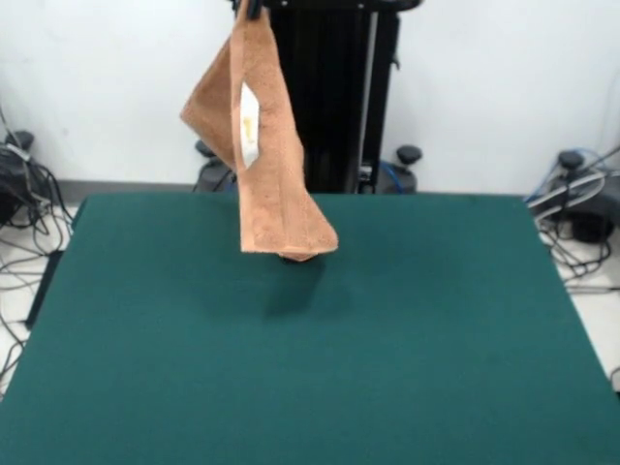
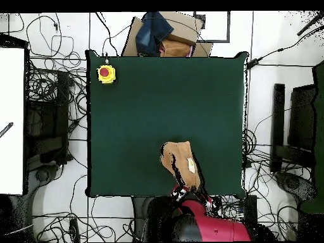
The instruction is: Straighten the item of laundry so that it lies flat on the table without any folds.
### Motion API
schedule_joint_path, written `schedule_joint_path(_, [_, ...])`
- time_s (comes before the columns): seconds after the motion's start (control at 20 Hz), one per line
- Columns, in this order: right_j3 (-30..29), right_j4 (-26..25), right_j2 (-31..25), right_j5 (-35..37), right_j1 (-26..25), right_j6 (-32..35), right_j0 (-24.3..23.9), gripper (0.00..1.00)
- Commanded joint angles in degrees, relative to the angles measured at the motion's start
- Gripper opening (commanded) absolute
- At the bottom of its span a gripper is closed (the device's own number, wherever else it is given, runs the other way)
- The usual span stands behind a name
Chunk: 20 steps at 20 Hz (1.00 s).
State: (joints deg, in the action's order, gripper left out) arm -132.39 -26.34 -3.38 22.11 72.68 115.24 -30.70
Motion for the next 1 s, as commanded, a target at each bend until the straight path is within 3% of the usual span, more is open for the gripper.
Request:
schedule_joint_path(0.05, [-5.48, 2.8, -5.42, 6.56, 10.56, -17.8, -4.1, 0.0])
schedule_joint_path(0.3, [-4.08, 8.93, -7.37, 12.0, 15.61, -30.43, -10.94, 0.0])
schedule_joint_path(0.55, [0.87, 10.4, -7.93, 16.12, 16.82, -38.8, -15.37, 0.0])
schedule_joint_path(0.7, [2.31, 9.91, -7.56, 16.51, 16.37, -40.54, -16.01, 0.0])
schedule_joint_path(0.85, [2.11, 5.03, -6.44, 13.22, 14.31, -34.1, -13.67, 0.0])
schedule_joint_path(1.0, [4.15, -7.5, -3.35, 7.76, 6.1, -11.36, -4.98, 0.0])
